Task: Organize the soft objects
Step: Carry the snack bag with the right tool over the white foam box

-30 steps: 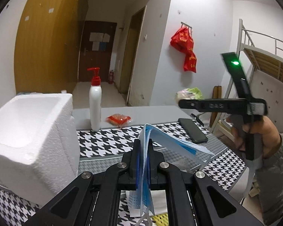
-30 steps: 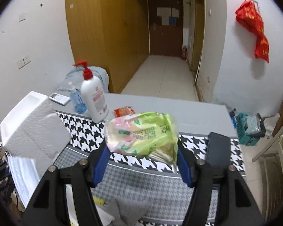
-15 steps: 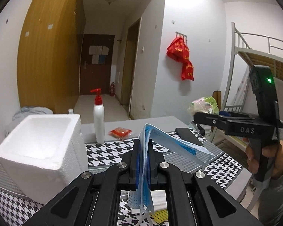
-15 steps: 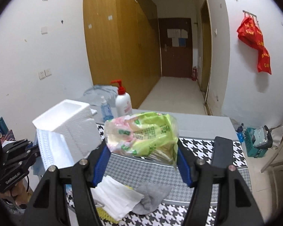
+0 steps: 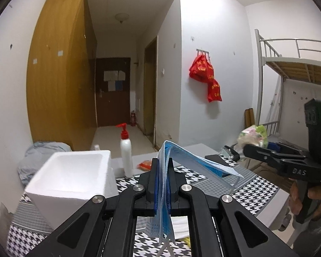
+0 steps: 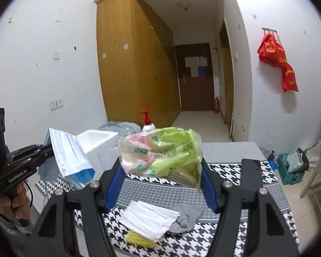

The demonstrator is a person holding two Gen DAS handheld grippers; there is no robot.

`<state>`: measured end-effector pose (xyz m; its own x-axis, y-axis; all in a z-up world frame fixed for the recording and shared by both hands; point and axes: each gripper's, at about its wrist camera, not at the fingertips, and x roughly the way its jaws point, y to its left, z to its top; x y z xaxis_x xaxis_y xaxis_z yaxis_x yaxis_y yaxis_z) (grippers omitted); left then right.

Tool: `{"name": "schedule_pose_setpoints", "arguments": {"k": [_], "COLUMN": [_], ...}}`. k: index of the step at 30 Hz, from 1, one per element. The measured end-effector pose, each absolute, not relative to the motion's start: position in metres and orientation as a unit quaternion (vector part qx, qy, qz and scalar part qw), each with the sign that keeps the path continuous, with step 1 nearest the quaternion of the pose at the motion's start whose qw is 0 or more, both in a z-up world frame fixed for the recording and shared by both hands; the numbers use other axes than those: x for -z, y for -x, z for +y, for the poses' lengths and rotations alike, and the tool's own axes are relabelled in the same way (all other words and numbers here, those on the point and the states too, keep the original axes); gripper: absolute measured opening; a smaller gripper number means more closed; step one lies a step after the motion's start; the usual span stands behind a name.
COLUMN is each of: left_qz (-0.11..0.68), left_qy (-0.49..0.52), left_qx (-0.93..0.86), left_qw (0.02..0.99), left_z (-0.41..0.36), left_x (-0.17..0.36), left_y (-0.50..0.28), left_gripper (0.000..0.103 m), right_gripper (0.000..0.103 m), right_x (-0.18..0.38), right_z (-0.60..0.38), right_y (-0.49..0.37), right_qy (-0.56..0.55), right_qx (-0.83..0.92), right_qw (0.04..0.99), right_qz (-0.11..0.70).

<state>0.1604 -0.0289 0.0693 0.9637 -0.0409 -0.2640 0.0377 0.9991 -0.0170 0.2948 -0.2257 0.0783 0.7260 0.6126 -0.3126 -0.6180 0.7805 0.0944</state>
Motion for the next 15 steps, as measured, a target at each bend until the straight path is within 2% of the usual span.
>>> {"name": "schedule_pose_setpoints", "arguments": {"k": [15], "left_qz": [0.108], "left_qy": [0.002], "left_qx": [0.004], "left_qw": [0.994], "left_z": [0.002], "left_x": [-0.072], "left_y": [-0.128], "left_gripper": [0.006], "right_gripper": [0.069], "right_x": [-0.063], "right_z": [-0.217], "right_y": [-0.233], "right_qy": [-0.012], "right_qx": [-0.288], "right_qw": [0.952], "right_qz": [0.107]}}
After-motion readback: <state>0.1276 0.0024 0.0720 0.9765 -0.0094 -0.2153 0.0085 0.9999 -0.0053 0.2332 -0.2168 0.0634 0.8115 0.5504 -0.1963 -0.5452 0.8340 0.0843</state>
